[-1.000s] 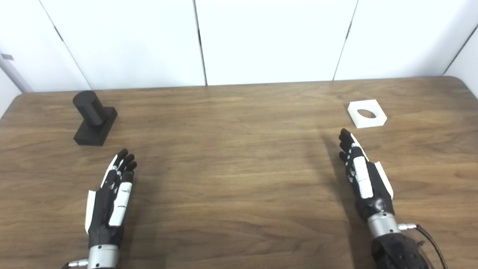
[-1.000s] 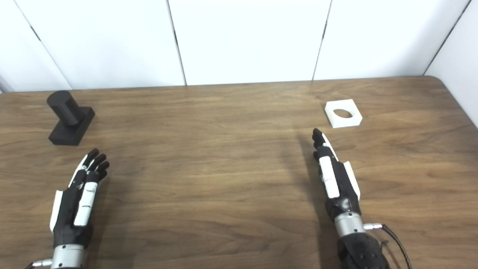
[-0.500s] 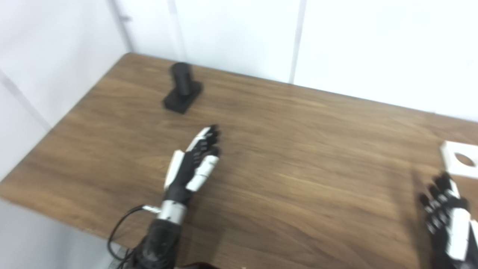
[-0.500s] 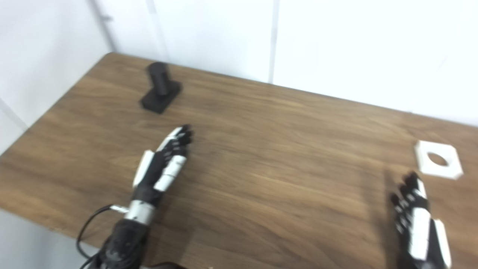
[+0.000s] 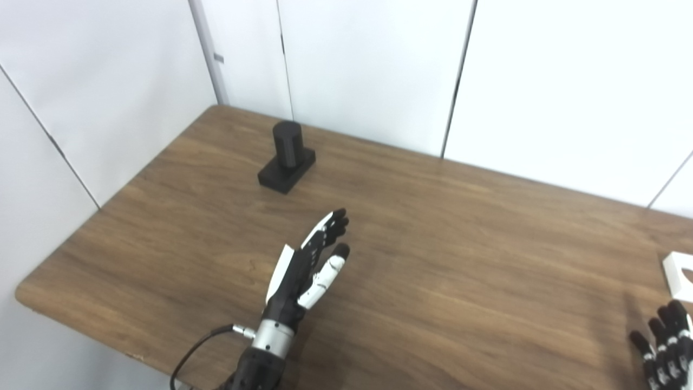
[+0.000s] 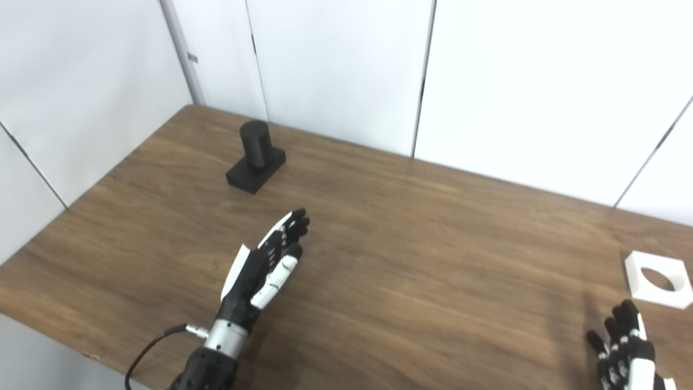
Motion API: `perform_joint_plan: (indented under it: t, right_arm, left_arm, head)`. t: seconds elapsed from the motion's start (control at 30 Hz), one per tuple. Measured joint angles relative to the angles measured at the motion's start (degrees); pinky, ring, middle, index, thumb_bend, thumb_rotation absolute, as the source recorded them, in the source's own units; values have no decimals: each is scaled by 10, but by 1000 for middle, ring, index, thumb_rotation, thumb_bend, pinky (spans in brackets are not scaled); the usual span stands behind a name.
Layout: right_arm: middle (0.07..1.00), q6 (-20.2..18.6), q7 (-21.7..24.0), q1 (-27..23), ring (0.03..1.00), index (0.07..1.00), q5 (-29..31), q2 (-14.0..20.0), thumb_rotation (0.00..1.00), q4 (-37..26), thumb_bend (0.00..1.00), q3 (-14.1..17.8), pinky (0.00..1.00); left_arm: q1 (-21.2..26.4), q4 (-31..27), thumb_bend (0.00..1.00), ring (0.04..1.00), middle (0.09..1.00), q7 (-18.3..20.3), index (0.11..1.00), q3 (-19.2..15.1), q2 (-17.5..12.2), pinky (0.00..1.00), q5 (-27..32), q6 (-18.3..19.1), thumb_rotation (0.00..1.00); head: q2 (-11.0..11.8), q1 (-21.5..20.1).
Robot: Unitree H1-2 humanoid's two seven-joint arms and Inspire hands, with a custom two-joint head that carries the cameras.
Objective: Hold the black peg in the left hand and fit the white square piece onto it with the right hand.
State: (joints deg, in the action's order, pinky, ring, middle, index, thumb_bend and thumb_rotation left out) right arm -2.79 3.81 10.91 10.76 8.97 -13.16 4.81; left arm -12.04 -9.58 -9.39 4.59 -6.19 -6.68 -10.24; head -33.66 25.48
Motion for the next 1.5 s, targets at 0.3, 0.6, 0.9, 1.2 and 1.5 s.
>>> perform_joint_plan:
  t: [0.3, 0.6, 0.9, 1.2, 1.5]
  right_arm:
    - [992, 1, 3, 6, 1000, 963, -1, 1, 1000, -5, 710, 4, 1000]
    - [983, 11, 5, 16, 1000, 944, -7, 0, 1000, -7, 763, 5, 1000]
    - [985, 11, 5, 17, 1000, 951, -12, -3, 1000, -11, 803, 4, 1000]
    - [996, 2, 2, 22, 1000, 971, -17, -5, 1000, -23, 788, -3, 1000]
    - [1000, 1, 1, 24, 1000, 984, -15, -6, 1000, -25, 732, -6, 1000]
  left_arm:
    - [-9, -44, 539, 914, 907, -31, 930, -3, 2, 901, -45, 37, 581]
    - [38, -138, 832, 889, 898, -33, 906, -83, -11, 863, -221, 214, 554]
    - [123, -119, 921, 897, 911, 13, 894, -106, -74, 779, -336, 325, 587]
    - [166, -22, 913, 913, 907, 37, 871, -110, -93, 838, -338, 366, 593]
    - [227, 89, 923, 912, 898, 24, 852, -98, -114, 894, -341, 367, 628]
  head:
    - [1, 1]
    - [1, -3]
    - [-3, -10]
    - [-5, -24]
    - [-8, -33]
